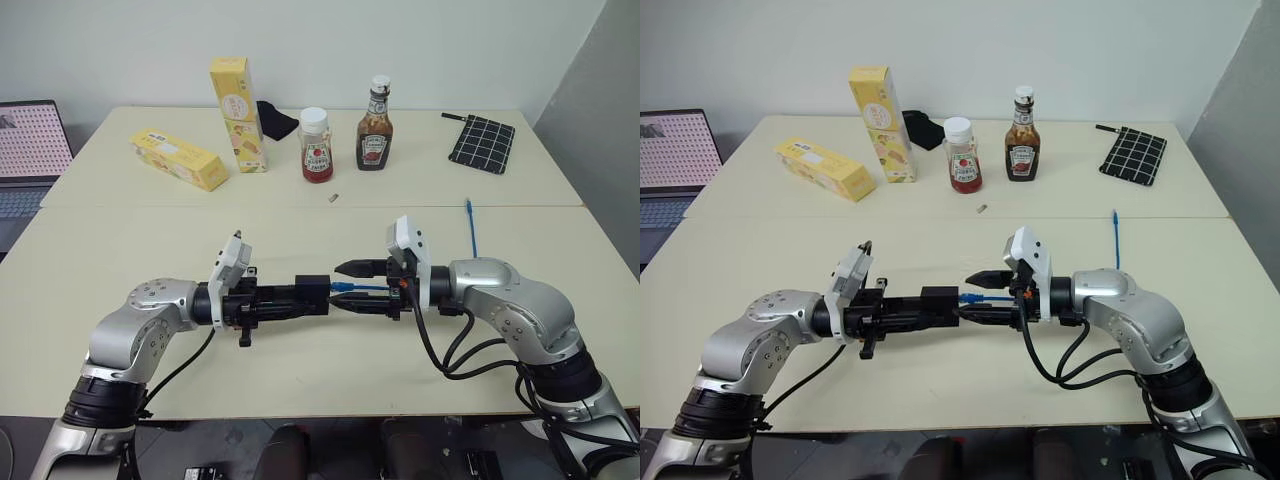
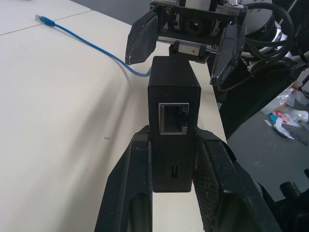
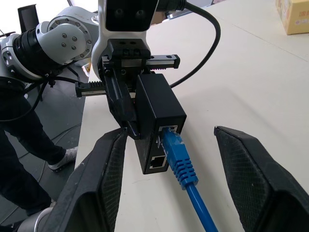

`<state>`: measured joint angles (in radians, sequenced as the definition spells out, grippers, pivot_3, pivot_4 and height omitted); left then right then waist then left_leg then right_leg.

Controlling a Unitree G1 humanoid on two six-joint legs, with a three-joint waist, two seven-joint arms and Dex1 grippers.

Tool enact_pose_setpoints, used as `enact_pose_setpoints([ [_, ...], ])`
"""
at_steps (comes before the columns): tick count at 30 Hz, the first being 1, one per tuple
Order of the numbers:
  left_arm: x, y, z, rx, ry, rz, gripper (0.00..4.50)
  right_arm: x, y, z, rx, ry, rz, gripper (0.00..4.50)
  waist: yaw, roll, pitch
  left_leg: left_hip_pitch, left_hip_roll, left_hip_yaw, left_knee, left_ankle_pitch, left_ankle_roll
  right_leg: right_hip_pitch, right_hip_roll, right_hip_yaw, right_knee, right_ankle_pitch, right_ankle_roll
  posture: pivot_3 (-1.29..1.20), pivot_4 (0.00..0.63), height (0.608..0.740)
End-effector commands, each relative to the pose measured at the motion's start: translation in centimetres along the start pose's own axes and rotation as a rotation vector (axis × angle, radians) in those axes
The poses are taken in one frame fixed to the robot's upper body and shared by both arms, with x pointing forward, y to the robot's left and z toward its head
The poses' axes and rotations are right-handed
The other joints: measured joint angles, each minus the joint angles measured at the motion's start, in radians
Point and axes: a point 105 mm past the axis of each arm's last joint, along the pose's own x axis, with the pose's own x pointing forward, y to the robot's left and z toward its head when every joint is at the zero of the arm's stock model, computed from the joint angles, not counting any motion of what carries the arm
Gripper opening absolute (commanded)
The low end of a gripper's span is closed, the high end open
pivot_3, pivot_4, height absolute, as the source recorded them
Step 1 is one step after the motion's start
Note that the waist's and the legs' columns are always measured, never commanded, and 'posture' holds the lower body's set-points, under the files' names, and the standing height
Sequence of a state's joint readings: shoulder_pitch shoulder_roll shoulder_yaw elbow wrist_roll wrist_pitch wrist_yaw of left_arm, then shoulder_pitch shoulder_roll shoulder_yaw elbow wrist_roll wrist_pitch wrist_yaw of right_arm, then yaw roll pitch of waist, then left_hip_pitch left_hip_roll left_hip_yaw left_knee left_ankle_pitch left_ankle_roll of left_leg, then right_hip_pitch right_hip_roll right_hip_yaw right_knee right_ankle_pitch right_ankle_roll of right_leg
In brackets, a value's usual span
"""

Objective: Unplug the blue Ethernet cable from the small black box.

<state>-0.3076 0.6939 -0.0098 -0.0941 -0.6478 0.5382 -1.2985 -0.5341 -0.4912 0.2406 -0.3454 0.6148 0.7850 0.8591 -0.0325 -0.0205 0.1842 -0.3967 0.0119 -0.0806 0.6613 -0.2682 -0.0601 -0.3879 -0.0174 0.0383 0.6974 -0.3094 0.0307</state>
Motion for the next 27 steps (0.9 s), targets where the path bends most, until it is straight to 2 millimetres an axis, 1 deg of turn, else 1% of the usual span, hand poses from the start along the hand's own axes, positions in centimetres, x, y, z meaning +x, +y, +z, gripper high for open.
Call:
enact_pose_setpoints([
  [1,-0.3,-0.3,0.8,0.038,-0.013,-0.005,0.78,0.1,0.2,0.7,-0.031,-0.01,0.02,3.03,0.0,0.0,0.0,0.0,0.0,0.0,0.0,0.0,0.0,0.0,0.0,0.0,0.0,0.0,0.0,0.0,0.15,0.74],
  [4,-0.4,-0.4,0.8,0.04,-0.014,-0.009,0.78,0.1,0.2,0.6,-0.031,-0.004,0.023,2.52,0.0,0.0,0.0,0.0,0.0,0.0,0.0,0.0,0.0,0.0,0.0,0.0,0.0,0.0,0.0,0.0,0.15,0.74],
  [11,-0.2,-0.7,0.9,0.051,-0.012,-0.024,0.78,0.2,0.4,0.5,-0.043,0.012,0.037,0.87,0.0,0.0,0.0,0.0,0.0,0.0,0.0,0.0,0.0,0.0,0.0,0.0,0.0,0.0,0.0,0.0,0.15,0.74],
  [12,-0.2,-0.8,0.9,0.05,-0.014,-0.024,0.78,0.2,0.4,0.5,-0.044,0.013,0.038,0.51,0.0,0.0,0.0,0.0,0.0,0.0,0.0,0.0,0.0,0.0,0.0,0.0,0.0,0.0,0.0,0.0,0.15,0.74],
  [13,-0.2,-0.8,0.8,0.054,-0.005,-0.032,0.78,0.2,0.4,0.5,-0.04,0.012,0.043,0.27,0.0,0.0,0.0,0.0,0.0,0.0,0.0,0.0,0.0,0.0,0.0,0.0,0.0,0.0,0.0,0.0,0.15,0.74],
  [14,-0.2,-0.9,0.7,0.058,0.002,-0.038,0.78,0.2,0.4,0.6,-0.036,0.01,0.046,0.13,0.0,0.0,0.0,0.0,0.0,0.0,0.0,0.0,0.0,0.0,0.0,0.0,0.0,0.0,0.0,0.0,0.15,0.74],
  [21,-0.3,-1.3,0.7,0.06,0.002,-0.062,0.78,-0.1,0.6,0.3,-0.031,0.038,0.078,0.1,0.0,0.0,0.0,0.0,0.0,0.0,0.0,0.0,0.0,0.0,0.0,0.0,0.0,0.0,0.0,0.0,0.15,0.74],
  [23,-0.3,-1.7,0.6,0.066,0.009,-0.084,0.78,-0.2,0.7,0.2,-0.018,0.052,0.096,0.1,0.0,0.0,0.0,0.0,0.0,0.0,0.0,0.0,0.0,0.0,0.0,0.0,0.0,0.0,0.0,0.0,0.15,0.74],
  [25,-0.4,-1.9,0.5,0.062,0.013,-0.086,0.78,-0.6,0.5,0.0,0.003,0.064,0.11,0.1,0.0,0.0,0.0,0.0,0.0,0.0,0.0,0.0,0.0,0.0,0.0,0.0,0.0,0.0,0.0,0.0,0.15,0.74],
  [27,-0.8,-1.6,0.0,0.045,0.02,-0.062,0.78,-1.2,0.1,-0.2,0.027,0.073,0.11,0.09,0.0,0.0,0.0,0.0,0.0,0.0,0.0,0.0,0.0,0.0,0.0,0.0,0.0,0.0,0.0,0.0,0.15,0.74],
])
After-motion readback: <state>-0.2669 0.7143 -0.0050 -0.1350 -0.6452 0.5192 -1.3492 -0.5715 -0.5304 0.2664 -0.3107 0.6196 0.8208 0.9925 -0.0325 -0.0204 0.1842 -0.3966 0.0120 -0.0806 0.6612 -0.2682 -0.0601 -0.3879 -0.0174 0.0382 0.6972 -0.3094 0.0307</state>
